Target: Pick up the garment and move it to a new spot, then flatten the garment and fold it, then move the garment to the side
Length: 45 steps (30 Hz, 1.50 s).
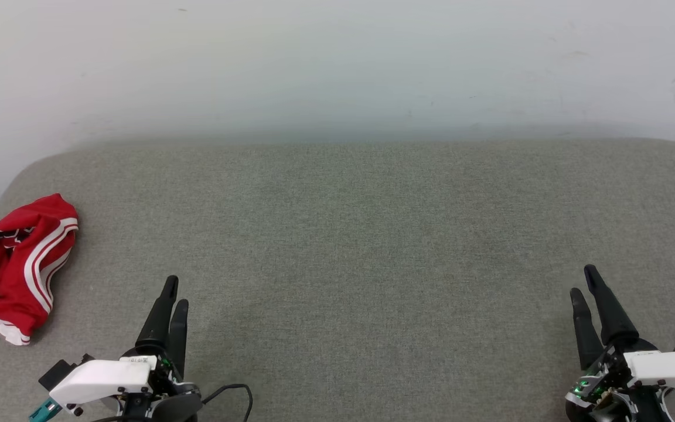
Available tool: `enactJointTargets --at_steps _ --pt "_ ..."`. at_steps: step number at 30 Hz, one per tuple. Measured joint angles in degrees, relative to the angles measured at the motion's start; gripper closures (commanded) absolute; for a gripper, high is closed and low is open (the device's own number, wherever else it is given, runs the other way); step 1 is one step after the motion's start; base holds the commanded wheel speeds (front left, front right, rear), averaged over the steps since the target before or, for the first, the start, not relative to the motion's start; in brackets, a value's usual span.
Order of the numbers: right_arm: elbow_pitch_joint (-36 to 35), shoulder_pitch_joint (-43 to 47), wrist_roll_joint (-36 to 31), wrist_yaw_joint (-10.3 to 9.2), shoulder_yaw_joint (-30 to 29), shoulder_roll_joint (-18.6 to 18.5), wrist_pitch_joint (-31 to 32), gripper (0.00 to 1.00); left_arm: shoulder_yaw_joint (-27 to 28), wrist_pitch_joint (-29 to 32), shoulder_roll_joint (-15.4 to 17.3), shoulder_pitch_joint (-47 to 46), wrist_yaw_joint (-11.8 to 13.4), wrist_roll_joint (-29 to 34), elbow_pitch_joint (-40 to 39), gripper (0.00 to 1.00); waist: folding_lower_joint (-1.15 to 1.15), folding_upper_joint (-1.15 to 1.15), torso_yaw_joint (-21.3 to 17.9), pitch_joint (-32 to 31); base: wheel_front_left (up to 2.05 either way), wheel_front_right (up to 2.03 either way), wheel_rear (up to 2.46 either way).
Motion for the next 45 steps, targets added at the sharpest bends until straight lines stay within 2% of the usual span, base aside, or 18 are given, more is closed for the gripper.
enactJointTargets --at_steps 16,21,27,38,45 --pt "-4.93 0.01 -2.09 0.0 3.0 -0.32 -4.09 0.0 -3.53 -3.47 0.02 -0.43 0.0 -0.03 -4.55 0.0 0.0 0.0 0.09 0.09 0.0 0.0 0.0" --pt "-6.01 0.02 -4.43 0.0 4.08 -1.15 -5.57 0.0 -4.94 -5.34 0.4 -0.53 0.0 2.41 -5.89 0.0 0.01 0.0 0.12 0.11 0.0 0.0 0.0" --pt "-6.84 0.03 -10.14 0.0 4.46 -1.89 -7.04 0.0 -6.22 -7.28 1.4 -0.92 0.0 9.36 -7.01 0.0 0.01 0.0 0.16 0.11 0.0 0.0 0.0" --pt "-9.31 0.23 -30.28 0.0 4.16 -1.9 -9.22 0.0 -4.55 -9.4 0.34 -0.79 0.0 25.31 -9.27 0.0 0.01 0.0 0.25 -0.02 0.0 0.0 0.0" --pt "-9.87 0.66 -42.69 0.0 3.79 -1.69 -10.57 0.0 -4.65 -10.79 0.27 -0.57 0.0 38.16 -9.34 0.0 0.01 0.0 0.31 -0.19 0.0 0.0 0.0"
